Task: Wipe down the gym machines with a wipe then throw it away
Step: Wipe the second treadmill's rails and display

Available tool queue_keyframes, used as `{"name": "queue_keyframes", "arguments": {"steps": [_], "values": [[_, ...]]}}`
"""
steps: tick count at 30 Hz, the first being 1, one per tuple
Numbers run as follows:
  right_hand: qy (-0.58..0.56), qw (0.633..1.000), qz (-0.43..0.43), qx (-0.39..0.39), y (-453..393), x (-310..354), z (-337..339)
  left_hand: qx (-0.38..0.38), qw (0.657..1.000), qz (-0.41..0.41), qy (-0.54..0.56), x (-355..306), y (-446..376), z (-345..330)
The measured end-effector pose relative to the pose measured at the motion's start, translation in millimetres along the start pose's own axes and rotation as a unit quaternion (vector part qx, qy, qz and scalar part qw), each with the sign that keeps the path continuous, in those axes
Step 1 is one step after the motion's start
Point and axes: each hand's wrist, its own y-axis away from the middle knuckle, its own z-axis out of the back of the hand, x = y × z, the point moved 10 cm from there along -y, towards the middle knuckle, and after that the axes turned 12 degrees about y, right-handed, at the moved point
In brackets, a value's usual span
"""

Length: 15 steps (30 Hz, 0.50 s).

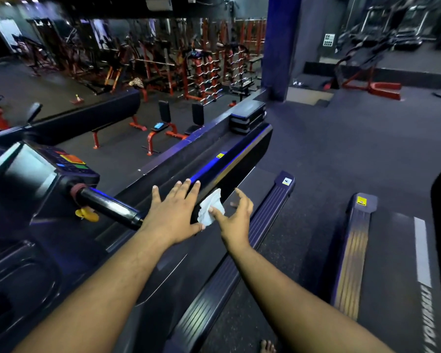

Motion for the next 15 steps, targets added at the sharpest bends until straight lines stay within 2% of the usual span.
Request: {"name": "queue_keyframes", "arguments": {"steps": [3,6,11,15], "values": [[-0.047,0.992,-0.071,0.094,-8,-27,-15,0.011,1.0,-0.001,0.01,-9,-15,0],[-0.119,0.981,-0.062,0.139,-28,-22,-7,0.01,1.0,-0.016,0.008,-30,-39,2],[-0.118,0.98,-0.031,0.159,-102,-22,65,-0.016,0.997,-0.076,-0.012,-94,-108,8],[-0.107,0.983,-0.013,0.149,-174,-30,128,-0.023,0.989,-0.126,0.074,-155,-180,-3]]}}
